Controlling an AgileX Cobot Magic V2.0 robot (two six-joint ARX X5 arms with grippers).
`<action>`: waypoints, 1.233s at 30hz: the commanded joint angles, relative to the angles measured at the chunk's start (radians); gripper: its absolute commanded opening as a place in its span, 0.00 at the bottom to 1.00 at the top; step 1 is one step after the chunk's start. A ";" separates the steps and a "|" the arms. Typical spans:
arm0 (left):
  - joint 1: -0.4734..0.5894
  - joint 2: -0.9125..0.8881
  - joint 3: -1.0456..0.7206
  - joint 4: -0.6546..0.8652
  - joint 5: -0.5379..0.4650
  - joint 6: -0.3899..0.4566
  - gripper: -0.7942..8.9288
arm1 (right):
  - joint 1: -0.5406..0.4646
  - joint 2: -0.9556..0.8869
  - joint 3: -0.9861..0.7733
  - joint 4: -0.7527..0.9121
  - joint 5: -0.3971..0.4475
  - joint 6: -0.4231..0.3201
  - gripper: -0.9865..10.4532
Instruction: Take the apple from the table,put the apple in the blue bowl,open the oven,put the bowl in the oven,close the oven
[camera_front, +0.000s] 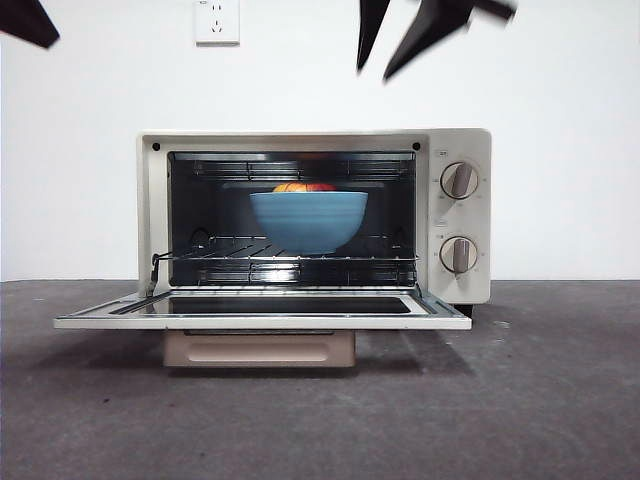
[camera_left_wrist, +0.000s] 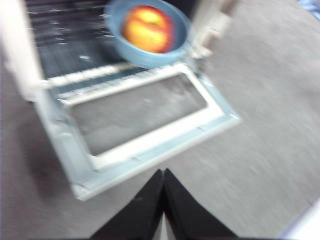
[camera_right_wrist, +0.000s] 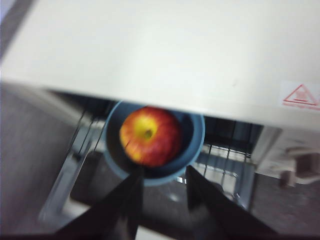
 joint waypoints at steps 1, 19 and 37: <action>0.048 0.046 -0.018 0.044 0.005 -0.008 0.09 | 0.039 -0.053 0.022 -0.064 0.008 -0.138 0.21; 0.293 0.420 -0.161 0.384 0.171 -0.064 0.09 | 0.233 -0.529 -0.348 -0.198 0.085 -0.154 0.21; 0.268 0.844 -0.161 0.687 0.249 -0.120 0.09 | 0.258 -0.900 -0.607 -0.203 0.103 -0.037 0.21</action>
